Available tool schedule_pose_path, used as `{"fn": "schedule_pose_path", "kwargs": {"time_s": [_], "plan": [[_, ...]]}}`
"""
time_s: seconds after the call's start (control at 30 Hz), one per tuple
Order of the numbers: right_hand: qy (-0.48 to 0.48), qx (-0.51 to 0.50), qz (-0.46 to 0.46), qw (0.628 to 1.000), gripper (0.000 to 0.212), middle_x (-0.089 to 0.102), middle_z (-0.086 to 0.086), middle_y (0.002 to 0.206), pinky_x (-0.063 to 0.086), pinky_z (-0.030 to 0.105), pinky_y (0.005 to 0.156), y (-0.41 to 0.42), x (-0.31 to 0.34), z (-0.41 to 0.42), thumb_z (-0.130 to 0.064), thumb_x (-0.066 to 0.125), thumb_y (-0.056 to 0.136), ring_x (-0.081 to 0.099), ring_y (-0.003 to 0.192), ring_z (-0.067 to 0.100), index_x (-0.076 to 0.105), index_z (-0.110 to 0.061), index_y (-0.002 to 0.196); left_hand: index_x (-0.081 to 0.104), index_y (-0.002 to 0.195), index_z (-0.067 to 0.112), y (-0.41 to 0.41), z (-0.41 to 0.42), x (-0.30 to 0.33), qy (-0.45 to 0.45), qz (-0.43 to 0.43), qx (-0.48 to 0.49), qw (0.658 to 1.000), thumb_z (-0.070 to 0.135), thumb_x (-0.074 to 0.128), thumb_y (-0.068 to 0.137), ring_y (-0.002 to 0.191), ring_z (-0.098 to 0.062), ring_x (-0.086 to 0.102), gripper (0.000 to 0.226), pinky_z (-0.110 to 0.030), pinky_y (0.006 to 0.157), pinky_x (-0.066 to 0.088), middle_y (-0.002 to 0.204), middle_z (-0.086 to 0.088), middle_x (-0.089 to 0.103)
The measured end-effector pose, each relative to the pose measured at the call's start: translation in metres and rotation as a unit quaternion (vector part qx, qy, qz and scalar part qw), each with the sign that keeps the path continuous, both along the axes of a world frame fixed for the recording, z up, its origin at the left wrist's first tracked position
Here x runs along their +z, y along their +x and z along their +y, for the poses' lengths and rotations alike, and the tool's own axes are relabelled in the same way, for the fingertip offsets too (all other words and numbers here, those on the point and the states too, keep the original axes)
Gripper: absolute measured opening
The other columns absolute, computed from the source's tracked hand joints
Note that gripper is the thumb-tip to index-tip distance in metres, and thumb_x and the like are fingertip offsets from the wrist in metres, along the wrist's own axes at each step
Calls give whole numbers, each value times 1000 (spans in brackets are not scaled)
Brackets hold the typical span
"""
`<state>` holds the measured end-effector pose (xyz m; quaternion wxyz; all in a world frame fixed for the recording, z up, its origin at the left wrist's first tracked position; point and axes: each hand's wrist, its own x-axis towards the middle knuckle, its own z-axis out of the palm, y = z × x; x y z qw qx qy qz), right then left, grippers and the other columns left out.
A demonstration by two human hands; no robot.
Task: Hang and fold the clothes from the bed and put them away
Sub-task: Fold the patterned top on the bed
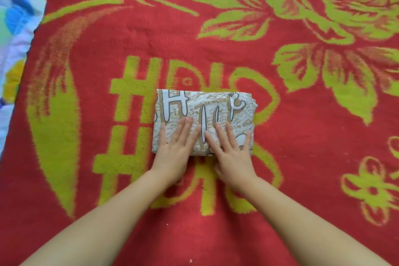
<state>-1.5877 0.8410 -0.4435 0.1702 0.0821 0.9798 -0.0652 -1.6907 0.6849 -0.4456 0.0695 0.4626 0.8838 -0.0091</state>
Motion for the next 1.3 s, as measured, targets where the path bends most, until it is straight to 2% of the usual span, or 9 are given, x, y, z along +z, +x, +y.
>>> {"fn": "schedule_pose_path", "kwargs": {"time_s": [0.07, 0.17, 0.37, 0.5, 0.7, 0.87, 0.97, 1.13, 1.3], "plan": [[24, -40, 8, 999, 94, -35, -1, 149, -23, 69, 99, -12, -6, 4, -23, 48, 93, -37, 137, 30, -33, -36, 138, -3, 149, 24, -8, 3, -9, -3, -2, 20, 1000, 5, 60, 75, 146, -27, -6, 98, -68, 108, 0, 158, -9, -6], [36, -72, -1, 997, 97, -22, 1, 159, -8, 71, 105, -32, -8, 9, -6, 47, 90, -21, 145, 33, -28, -35, 143, -27, 142, 33, -22, 5, -15, -47, -27, 27, 998, 2, 49, 81, 141, -23, -30, 103, -67, 106, -10, 154, -1, -29], [-25, -87, -52, 995, 70, 17, -1, 159, 25, 59, 109, -58, 37, 21, 1, 39, 93, 15, 145, 33, 14, -29, 152, 3, 152, 37, -42, 17, 28, -57, -111, 77, 989, -6, 43, 86, 148, -25, 0, 88, -60, 110, 22, 161, 6, 4], [-7, -79, 6, 997, 56, 43, 0, 144, 45, 43, 89, -80, 111, 42, -8, 43, 92, 43, 128, 28, 32, -26, 144, 10, 151, 36, -68, 37, 104, -19, -120, 88, 989, -5, 43, 87, 146, -23, 12, 83, -55, 108, 29, 158, 4, 18], [35, -64, 50, 996, 58, 50, 1, 131, 41, 37, 75, -82, 241, 61, -1, 51, 86, 51, 118, 28, 37, -24, 137, 13, 151, 33, -75, 58, 232, 14, -71, 63, 995, -2, 42, 90, 143, -23, 20, 77, -48, 104, 36, 156, 3, 24], [73, -68, 79, 992, 49, 53, 2, 129, 47, 37, 77, -52, 333, 59, -4, 50, 90, 53, 115, 29, 41, -23, 133, 19, 151, 31, -45, 56, 320, 68, -54, 50, 995, -4, 44, 88, 141, -22, 24, 77, -50, 103, 37, 153, 1, 29], [81, -69, 83, 991, 50, 53, 2, 130, 51, 39, 77, -41, 354, 59, -1, 47, 88, 55, 114, 29, 43, -22, 133, 19, 151, 30, -38, 58, 342, 69, -40, 35, 996, -4, 45, 88, 140, -22, 25, 76, -49, 103, 37, 153, 1, 30], [87, -73, 100, 989, 50, 56, 0, 122, 38, 32, 58, -8, 396, 55, 2, 48, 84, 58, 105, 28, 46, -23, 127, 19, 150, 30, -11, 58, 384, 58, -6, 18, 998, -3, 47, 86, 136, -21, 31, 77, -46, 99, 41, 148, 2, 34], [98, -9, 95, 991, 52, 56, 0, 122, 43, 34, 62, 20, 405, 61, 4, 47, 85, 57, 105, 28, 44, -24, 129, 19, 149, 28, 35, 52, 392, 52, 2, 74, 996, -2, 50, 85, 135, -21, 31, 78, -45, 95, 44, 148, 2, 34]]}}
